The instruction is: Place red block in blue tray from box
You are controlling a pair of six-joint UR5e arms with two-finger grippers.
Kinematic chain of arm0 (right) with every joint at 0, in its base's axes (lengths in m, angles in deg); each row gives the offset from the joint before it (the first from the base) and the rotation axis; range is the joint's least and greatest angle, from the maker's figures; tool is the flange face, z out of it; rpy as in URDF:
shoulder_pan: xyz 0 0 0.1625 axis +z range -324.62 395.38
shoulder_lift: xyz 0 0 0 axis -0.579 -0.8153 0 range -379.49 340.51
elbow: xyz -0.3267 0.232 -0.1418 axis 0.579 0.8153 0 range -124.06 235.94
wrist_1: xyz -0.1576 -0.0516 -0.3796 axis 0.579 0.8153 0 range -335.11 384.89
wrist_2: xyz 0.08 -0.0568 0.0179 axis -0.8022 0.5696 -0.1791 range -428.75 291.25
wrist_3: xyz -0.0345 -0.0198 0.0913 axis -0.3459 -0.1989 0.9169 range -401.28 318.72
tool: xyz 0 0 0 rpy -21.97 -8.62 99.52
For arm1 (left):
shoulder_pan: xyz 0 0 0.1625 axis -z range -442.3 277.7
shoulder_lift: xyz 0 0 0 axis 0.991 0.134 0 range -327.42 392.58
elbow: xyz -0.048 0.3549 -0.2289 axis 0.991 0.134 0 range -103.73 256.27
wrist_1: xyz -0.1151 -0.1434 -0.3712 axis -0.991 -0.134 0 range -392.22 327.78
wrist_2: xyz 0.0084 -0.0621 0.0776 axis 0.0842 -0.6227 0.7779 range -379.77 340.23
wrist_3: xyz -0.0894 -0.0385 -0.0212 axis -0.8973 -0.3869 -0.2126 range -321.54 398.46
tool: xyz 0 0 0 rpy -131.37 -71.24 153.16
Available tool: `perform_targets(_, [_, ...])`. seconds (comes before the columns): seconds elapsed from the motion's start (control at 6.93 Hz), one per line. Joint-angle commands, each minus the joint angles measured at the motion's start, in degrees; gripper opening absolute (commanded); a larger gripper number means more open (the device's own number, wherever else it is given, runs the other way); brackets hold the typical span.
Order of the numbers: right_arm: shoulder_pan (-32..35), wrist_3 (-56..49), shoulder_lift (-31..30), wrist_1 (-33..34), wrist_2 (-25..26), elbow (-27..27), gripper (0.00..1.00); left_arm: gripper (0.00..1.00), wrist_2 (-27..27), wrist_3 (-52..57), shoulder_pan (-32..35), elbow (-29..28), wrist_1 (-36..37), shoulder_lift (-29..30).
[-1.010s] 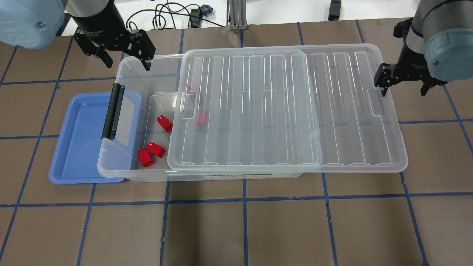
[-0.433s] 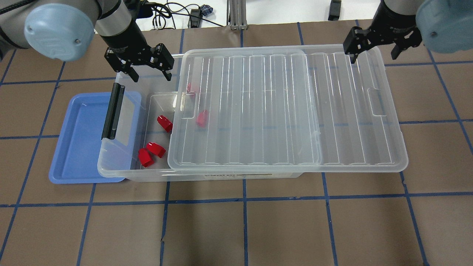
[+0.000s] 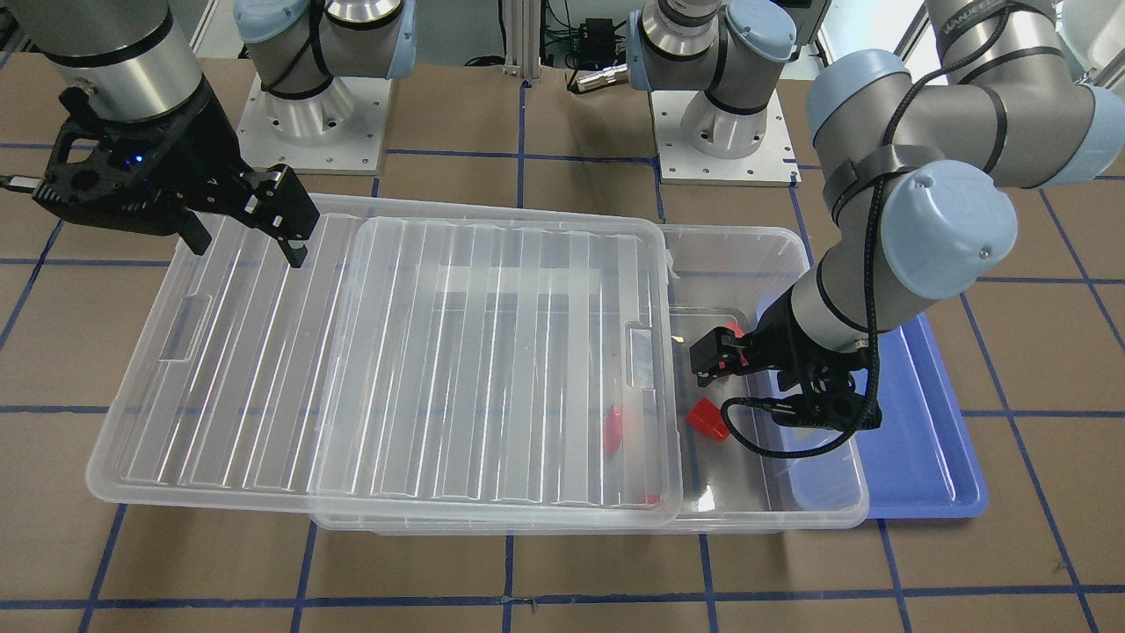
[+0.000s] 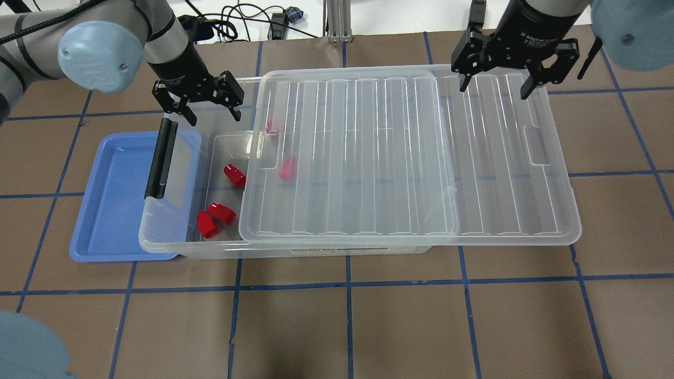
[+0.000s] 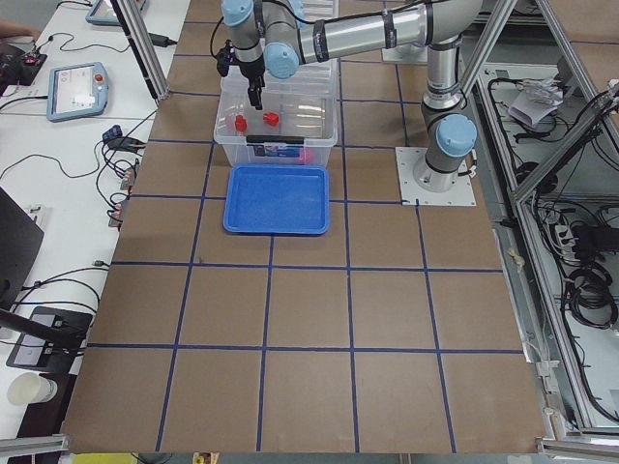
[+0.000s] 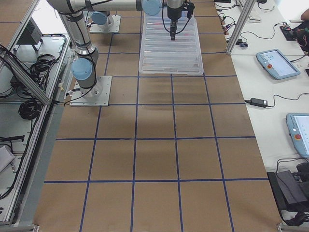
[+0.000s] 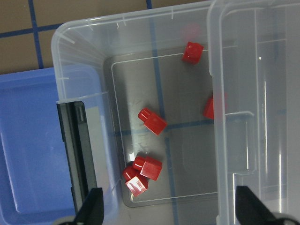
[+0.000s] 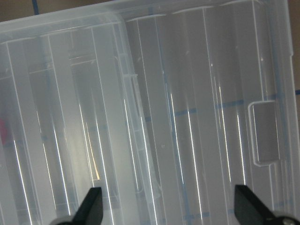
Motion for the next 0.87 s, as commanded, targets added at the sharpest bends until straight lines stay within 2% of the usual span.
perform_targets(0.0, [0.15, 0.35, -0.20, -1.07, -0.04, -0.12, 1.00, 1.00, 0.02, -6.40, 0.01, 1.42, 1.32, 1.54])
perform_targets(0.43, [0.15, 0.35, -0.54, -1.07, 0.31, -0.12, 1.00, 1.00, 0.10, -9.31, -0.34, 12.21, 19.20, 3.12])
perform_targets(0.72, [0.15, 0.26, -0.55, -1.15, 1.54, -0.12, 1.00, 1.00, 0.19, -8.98, -0.34, 13.65, 20.14, 4.35])
